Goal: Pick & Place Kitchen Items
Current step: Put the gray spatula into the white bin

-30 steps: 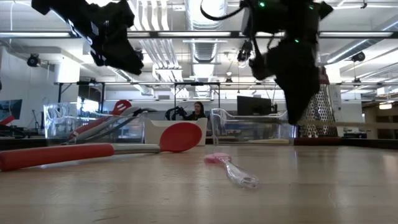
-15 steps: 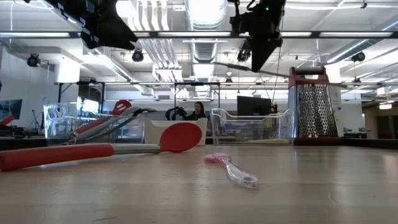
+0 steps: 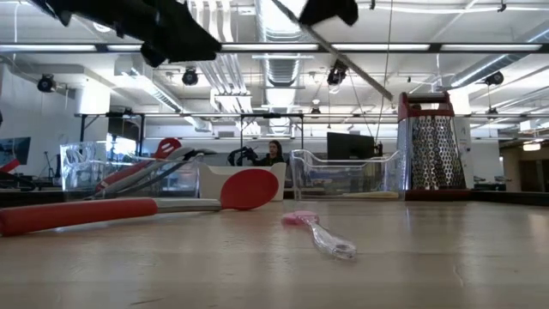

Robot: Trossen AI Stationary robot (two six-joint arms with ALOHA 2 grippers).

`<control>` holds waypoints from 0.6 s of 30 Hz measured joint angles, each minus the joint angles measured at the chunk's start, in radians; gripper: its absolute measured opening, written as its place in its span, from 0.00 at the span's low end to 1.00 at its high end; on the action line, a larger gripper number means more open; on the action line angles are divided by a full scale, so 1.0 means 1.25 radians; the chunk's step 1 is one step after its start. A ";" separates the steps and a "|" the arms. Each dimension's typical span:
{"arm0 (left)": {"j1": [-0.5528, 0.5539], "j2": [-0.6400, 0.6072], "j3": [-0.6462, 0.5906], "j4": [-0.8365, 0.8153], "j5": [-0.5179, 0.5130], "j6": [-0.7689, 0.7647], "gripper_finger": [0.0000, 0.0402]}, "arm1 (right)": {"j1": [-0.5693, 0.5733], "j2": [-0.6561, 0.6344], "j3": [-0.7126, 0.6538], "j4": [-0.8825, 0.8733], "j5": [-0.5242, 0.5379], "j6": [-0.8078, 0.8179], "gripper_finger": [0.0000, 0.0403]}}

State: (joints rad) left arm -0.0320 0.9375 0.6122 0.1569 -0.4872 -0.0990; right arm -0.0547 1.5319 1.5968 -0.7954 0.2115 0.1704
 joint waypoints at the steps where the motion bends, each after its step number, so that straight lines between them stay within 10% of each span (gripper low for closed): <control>1: 0.000 0.013 -0.012 0.050 0.018 0.009 0.45 | 0.017 -0.007 -0.002 0.022 0.000 -0.004 0.11; 12: 0.009 0.195 -0.066 0.589 0.263 0.064 0.44 | 0.147 -0.032 -0.102 0.377 -0.003 -0.090 0.11; 18: 0.009 0.265 -0.042 0.673 0.334 0.068 0.44 | 0.152 -0.032 -0.145 0.490 -0.009 -0.100 0.11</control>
State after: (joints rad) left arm -0.0208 1.2686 0.5599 0.9978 -0.0697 -0.0141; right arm 0.1349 1.4914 1.4157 -0.1830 0.2001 0.0449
